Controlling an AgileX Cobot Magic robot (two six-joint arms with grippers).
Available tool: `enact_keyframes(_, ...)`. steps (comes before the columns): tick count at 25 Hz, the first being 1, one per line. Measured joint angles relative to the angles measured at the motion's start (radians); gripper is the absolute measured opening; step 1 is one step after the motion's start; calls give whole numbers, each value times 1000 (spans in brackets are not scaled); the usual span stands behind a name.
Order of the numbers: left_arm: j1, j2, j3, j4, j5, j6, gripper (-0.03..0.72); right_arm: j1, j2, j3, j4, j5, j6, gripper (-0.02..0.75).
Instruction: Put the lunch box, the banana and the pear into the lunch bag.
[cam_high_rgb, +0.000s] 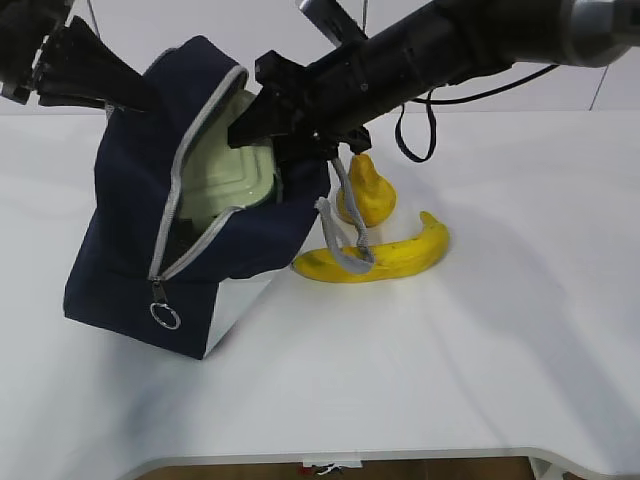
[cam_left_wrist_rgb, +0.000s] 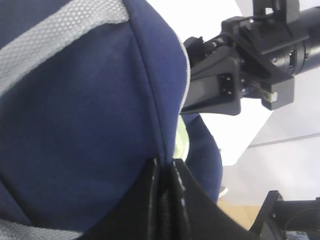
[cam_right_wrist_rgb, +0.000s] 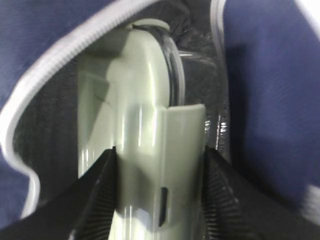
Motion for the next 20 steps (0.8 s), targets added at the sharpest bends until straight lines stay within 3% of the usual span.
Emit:
enact_keyframes(8, 0, 0, 0, 34, -7, 2, 8, 41, 54, -20, 0, -60, 115, 384)
enact_keyframes(20, 0, 0, 0, 66, -11, 2, 8, 48, 168, -23, 72, -138, 128, 384)
